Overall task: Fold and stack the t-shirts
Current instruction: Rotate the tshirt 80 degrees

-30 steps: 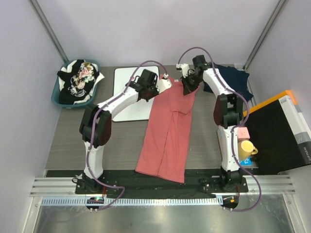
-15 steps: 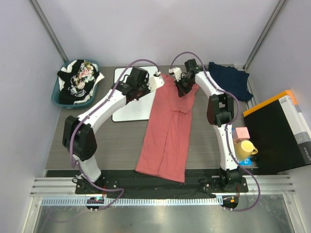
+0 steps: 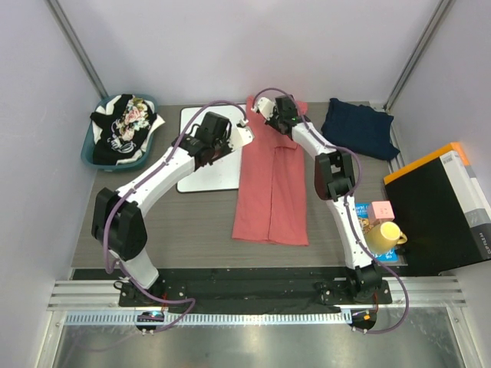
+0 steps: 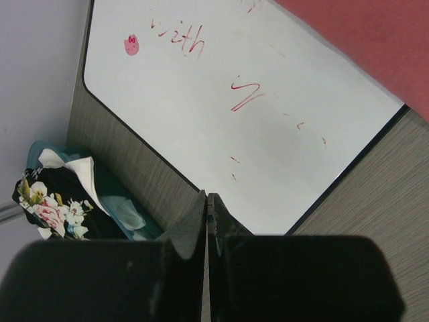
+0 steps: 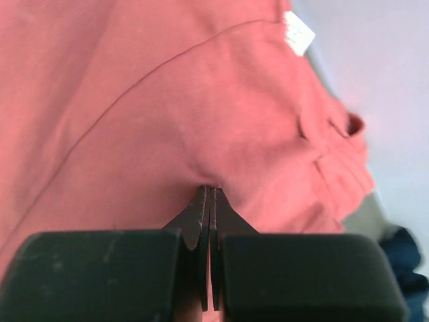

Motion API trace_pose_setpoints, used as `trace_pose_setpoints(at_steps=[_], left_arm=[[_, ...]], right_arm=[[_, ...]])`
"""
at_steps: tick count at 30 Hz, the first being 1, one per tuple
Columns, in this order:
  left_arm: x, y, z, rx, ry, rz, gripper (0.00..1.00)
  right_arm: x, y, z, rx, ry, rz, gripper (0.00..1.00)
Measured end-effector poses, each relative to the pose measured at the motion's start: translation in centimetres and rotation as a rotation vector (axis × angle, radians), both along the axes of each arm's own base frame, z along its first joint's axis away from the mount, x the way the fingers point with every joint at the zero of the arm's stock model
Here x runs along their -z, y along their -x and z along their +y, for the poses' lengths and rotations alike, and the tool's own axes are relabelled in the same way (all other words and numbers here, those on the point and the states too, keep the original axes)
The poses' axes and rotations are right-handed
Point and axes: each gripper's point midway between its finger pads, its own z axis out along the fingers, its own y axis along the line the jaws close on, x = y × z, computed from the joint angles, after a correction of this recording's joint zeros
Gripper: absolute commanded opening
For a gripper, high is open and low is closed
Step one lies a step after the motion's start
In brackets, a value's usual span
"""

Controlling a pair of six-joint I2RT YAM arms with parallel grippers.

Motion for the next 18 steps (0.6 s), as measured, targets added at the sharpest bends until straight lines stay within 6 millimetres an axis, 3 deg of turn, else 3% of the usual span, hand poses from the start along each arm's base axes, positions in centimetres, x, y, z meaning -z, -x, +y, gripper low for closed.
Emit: trace_pose_setpoints(at_steps=[2, 4, 5, 6, 9, 11, 12, 14, 15, 16, 18], left_arm=[[0.0, 0.0, 0.1, -0.005, 0.000, 0.000, 0.00], [0.2, 0.3, 0.2, -0.007, 0.001, 0.002, 0.00], [0.3, 0.5, 0.4, -0.007, 0.000, 0.003, 0.00], [0.4, 0.8, 0.5, -0.008, -0.001, 0.005, 0.00], [0.7, 1.8, 1.1, -0.006, -0.003, 0.014, 0.15], [0.9, 2.6, 1.4, 0.000, -0.001, 0.020, 0.18], [0.9, 3.0, 1.5, 0.005, 0.004, 0.022, 0.20], [0.9, 3.9, 1.6, 0.020, 0.016, 0.025, 0.37], [0.9, 4.4, 1.6, 0.034, 0.020, 0.028, 0.47], [1.1, 4.9, 1.5, 0.050, 0.027, 0.033, 0.68], [1.5, 6.3, 1.4, 0.100, 0.043, 0.043, 0.87]], right_arm=[[-0.3, -1.3, 0.0, 0.040, 0.018, -0.076, 0.02], [-0.5, -1.9, -0.4, 0.090, 0.026, -0.132, 0.20], [-0.7, -2.1, -0.7, 0.118, 0.023, -0.156, 0.36], [-1.1, -2.1, -1.0, 0.144, 0.015, -0.176, 0.41], [-1.5, -0.3, -2.3, 0.191, 0.011, -0.162, 0.58], [-3.4, 1.8, -3.0, 0.204, -0.002, -0.143, 0.69], [-5.0, 2.9, -3.3, 0.205, -0.013, -0.139, 0.71], [-9.9, 5.3, -3.8, 0.191, -0.041, -0.157, 0.78], [-12.0, 6.2, -3.9, 0.178, -0.051, -0.173, 0.81], [-15.0, 7.6, -3.9, 0.151, -0.067, -0.206, 0.85], [-19.4, 11.5, -4.2, 0.074, -0.065, -0.242, 0.86]])
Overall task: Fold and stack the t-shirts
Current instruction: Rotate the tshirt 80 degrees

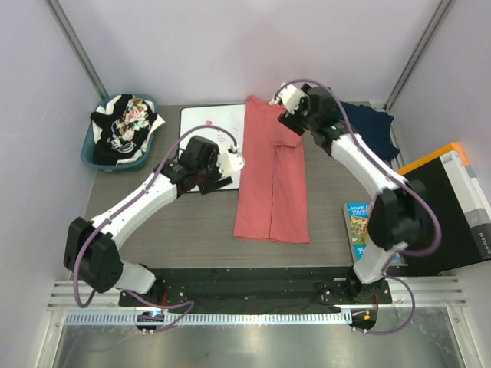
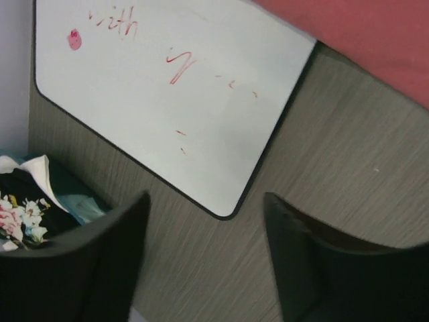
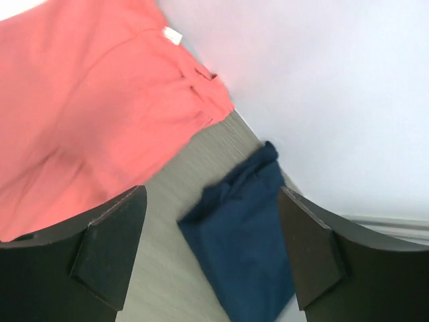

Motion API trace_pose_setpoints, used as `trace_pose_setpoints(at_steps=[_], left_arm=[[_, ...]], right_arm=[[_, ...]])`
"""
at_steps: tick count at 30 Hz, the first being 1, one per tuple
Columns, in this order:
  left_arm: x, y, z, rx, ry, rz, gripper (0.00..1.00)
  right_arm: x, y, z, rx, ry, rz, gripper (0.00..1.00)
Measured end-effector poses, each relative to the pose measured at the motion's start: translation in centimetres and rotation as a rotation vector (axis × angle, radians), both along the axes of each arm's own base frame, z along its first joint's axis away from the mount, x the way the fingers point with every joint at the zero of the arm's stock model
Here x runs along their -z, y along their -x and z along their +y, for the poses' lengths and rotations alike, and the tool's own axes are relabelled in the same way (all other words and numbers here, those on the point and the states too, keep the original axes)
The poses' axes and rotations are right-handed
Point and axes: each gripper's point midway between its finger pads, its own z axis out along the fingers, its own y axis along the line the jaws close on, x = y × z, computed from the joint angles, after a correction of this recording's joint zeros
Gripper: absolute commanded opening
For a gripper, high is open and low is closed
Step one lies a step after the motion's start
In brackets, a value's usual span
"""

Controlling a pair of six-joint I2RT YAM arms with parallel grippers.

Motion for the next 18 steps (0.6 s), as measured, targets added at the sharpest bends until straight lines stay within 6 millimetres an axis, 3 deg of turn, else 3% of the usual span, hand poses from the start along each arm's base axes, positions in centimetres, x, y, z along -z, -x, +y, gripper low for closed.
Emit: trace_pose_setpoints(at_steps=[1, 2, 4, 5, 8, 11, 12, 15, 18], left_arm=[[0.4, 0.9, -0.1, 0.030, 0.008, 0.013, 0.99], [0.9, 1.8, -0.3, 0.063, 0.016, 0.021, 1.00], [2.2, 3.7, -0.6, 0.150, 0.015, 0.042, 1.00], [3.0, 4.9, -0.8, 0.197, 0.014, 0.055, 1.00], [5.6, 8.6, -1.2, 0.369, -0.017, 0.081, 1.00], [7.8, 11.7, -1.6, 0.544, -0.059, 0.074, 1.00], [8.6, 12.9, -1.8, 0.606, -0.072, 0.075, 1.00], [10.4, 14.9, -2.3, 0.756, -0.101, 0.069, 1.00], [11.6, 15.9, -2.8, 0.865, -0.125, 0.056, 1.00]], right_arm=[[-1.8, 2.3, 0.0, -0.051, 0.009, -0.021, 0.87], [-2.6, 4.8, -0.2, -0.102, 0.032, -0.022, 0.88], [-2.4, 9.5, -0.4, -0.210, 0.091, -0.013, 0.92], [-1.4, 12.1, -0.6, -0.271, 0.133, 0.011, 0.92], [4.9, 19.0, -1.3, -0.451, 0.269, 0.131, 0.93], [12.5, 26.5, -2.9, -0.639, 0.394, 0.301, 0.93], [14.1, 28.5, -3.3, -0.690, 0.423, 0.337, 0.92], [16.0, 32.2, -4.1, -0.812, 0.488, 0.355, 0.91], [15.6, 33.1, -3.8, -0.890, 0.523, 0.291, 0.88]])
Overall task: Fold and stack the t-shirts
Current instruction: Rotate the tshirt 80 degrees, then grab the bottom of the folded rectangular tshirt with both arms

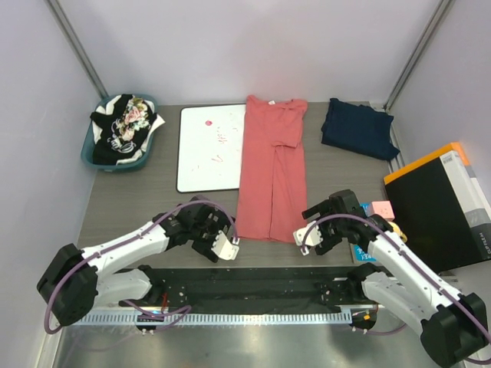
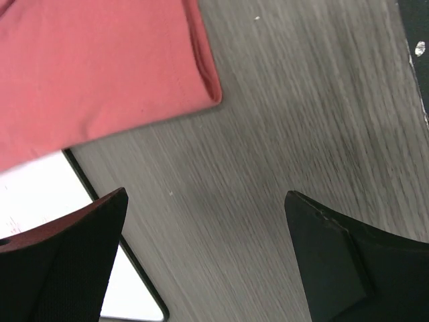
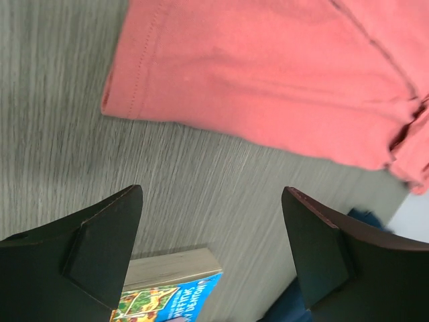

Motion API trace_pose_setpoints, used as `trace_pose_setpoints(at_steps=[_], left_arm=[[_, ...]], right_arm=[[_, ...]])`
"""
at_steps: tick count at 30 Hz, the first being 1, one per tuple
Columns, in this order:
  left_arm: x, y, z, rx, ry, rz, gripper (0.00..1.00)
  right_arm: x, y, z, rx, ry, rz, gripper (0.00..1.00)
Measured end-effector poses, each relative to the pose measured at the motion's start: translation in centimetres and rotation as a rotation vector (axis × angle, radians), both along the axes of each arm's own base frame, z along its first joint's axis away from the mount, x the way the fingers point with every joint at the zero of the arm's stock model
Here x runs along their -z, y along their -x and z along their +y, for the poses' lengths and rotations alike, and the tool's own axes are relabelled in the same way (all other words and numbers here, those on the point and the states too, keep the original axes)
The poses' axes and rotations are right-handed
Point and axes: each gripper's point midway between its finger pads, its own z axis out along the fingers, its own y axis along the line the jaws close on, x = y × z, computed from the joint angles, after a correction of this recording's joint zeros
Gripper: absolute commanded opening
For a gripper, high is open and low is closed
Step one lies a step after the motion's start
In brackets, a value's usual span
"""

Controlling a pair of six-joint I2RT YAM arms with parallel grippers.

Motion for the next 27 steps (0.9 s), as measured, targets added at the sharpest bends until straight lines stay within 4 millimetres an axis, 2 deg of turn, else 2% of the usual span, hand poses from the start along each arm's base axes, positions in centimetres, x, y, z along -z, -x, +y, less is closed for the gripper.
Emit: trace_pose_setpoints(at_steps=[3, 7, 12, 22, 27], left_arm=[[0.7, 0.2, -0.8, 0.075, 0.002, -0.019, 1.00], [1.9, -0.1, -2.0, 0.142, -0.005, -0.025, 1.00], [1.6, -1.1, -3.6, 0.193, 0.023, -0.065, 1.00], [1.5, -1.7, -5.2, 0.274, 0.038, -0.085, 1.00], [1.6, -1.6, -5.6, 0.301, 0.038, -0.083, 0.94]], right_arm=[[0.2, 0.5, 0.5, -0.084, 0.002, -0.036, 0.88], [2.0, 1.8, 0.5, -0.159, 0.023, -0.014, 0.86], [2.4, 2.5, 1.0, -0.222, 0.023, -0.007, 0.84], [4.0, 4.3, 2.2, -0.318, 0.008, 0.091, 0.81], [4.5, 4.7, 2.7, -0.343, -0.011, 0.103, 0.80]])
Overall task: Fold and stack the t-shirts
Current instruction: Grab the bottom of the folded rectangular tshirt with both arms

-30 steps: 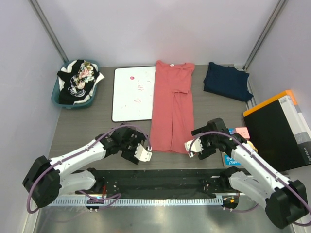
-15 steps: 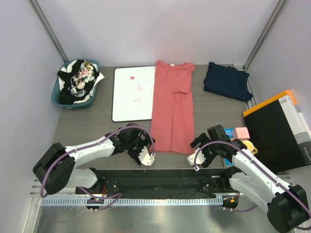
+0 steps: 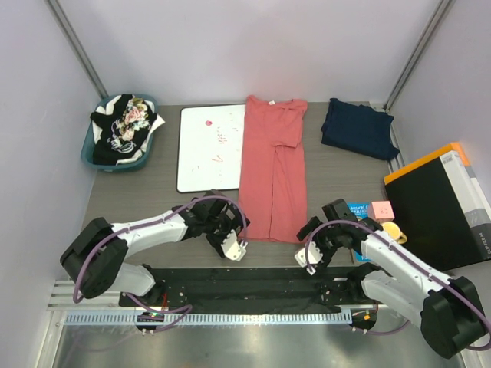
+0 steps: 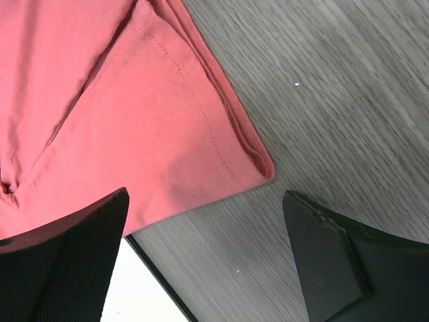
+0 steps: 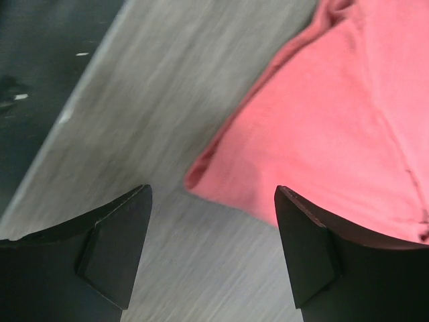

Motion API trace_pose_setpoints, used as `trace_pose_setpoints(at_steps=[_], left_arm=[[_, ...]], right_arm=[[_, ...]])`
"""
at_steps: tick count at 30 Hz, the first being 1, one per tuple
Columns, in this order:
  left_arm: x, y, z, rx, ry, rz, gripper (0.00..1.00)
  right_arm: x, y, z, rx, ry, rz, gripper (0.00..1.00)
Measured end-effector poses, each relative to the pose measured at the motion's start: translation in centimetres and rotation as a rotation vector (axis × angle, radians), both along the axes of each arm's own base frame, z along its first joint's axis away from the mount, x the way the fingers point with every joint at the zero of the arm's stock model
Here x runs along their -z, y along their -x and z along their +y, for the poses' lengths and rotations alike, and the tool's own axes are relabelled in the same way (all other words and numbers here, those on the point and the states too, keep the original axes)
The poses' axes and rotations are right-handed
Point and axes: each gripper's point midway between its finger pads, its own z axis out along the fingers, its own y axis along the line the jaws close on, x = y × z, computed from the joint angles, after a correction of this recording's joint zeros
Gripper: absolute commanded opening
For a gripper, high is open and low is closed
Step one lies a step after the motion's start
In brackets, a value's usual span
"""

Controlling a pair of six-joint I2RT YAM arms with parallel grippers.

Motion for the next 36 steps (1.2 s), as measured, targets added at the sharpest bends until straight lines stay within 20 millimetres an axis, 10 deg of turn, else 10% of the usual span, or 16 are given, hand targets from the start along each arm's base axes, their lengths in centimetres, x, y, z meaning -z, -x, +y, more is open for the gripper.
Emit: trace_pose_setpoints(at_steps=[9, 16, 27, 33, 36], left_arm=[[0.2, -0.2, -0.7, 0.031, -0.009, 0.016, 0.85], [0.9, 0.7, -0.4, 0.072, -0.055, 0.066, 0.49], [1.8, 1.5, -1.5, 0.139, -0.076, 0.120, 0.29], [2.1, 1.1, -2.8, 0.127, -0.085, 0.124, 0.00], [2.2, 1.0, -2.8, 0.103, -0.100, 0.122, 0.00]], right_arm=[[-0.1, -2.7, 1.7, 0.037, -0.073, -0.061, 0.77], [-0.3, -3.4, 2.0, 0.049, -0.091, -0.082, 0.72], [0.0, -3.4, 2.0, 0.071, -0.092, -0.061, 0.60], [0.5, -2.6, 1.5, 0.103, -0.072, -0.012, 0.08], [0.8, -2.3, 1.2, 0.118, -0.060, 0.008, 0.01]])
